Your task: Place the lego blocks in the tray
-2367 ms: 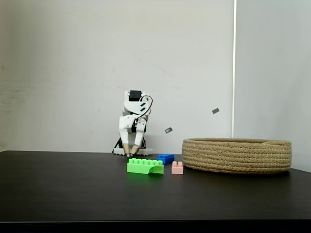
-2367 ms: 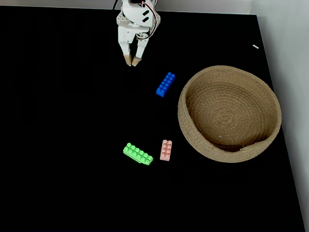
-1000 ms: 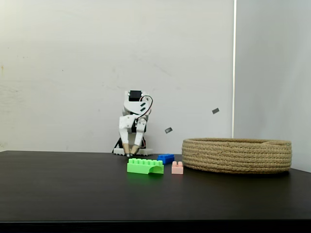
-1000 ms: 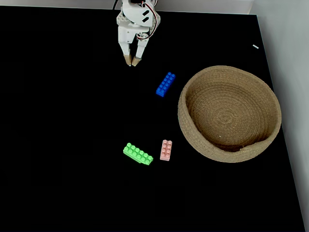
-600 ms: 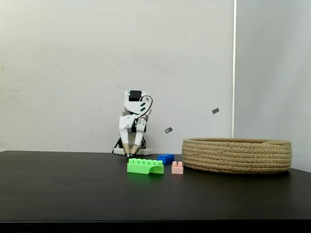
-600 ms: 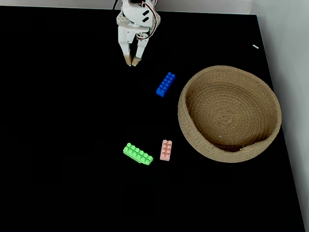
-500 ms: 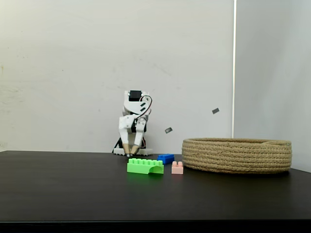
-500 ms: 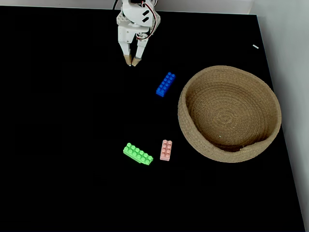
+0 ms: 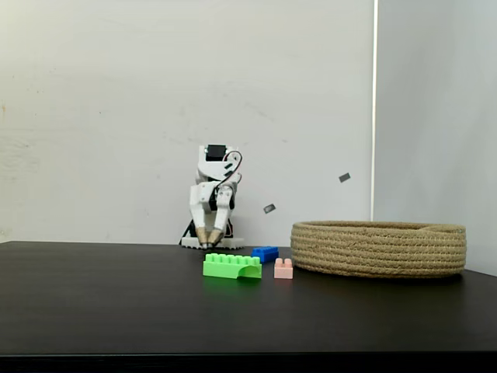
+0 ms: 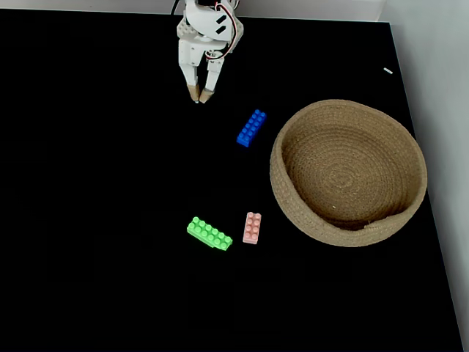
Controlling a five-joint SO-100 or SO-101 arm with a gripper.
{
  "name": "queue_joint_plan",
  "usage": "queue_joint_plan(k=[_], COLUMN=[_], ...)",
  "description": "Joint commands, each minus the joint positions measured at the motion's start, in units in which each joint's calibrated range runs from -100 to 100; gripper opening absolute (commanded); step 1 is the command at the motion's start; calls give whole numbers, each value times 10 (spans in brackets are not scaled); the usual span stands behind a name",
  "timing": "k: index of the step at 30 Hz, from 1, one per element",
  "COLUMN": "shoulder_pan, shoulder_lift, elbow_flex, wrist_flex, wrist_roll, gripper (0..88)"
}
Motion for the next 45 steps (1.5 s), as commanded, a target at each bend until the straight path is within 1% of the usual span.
queue_joint_plan(k=[1, 3, 6, 9, 12, 15, 22, 31, 45], shoulder_pan=[3, 2, -13, -32, -53, -69, -96, -129, -160], shoulder_lift=[23, 60, 129, 211, 300, 387, 498, 620, 762], elbow_flex=[-9, -39, -102, -174, -242, -311, -434, -490, -607], wrist_flex=[-47, -48, -50, -50, -50, -46, -23, -6, -9], wrist_roll=[-29, -17, -11, -21, -42, -60, -84, -124, -146], gripper=[0, 8, 85, 123, 169, 191, 225, 219, 246])
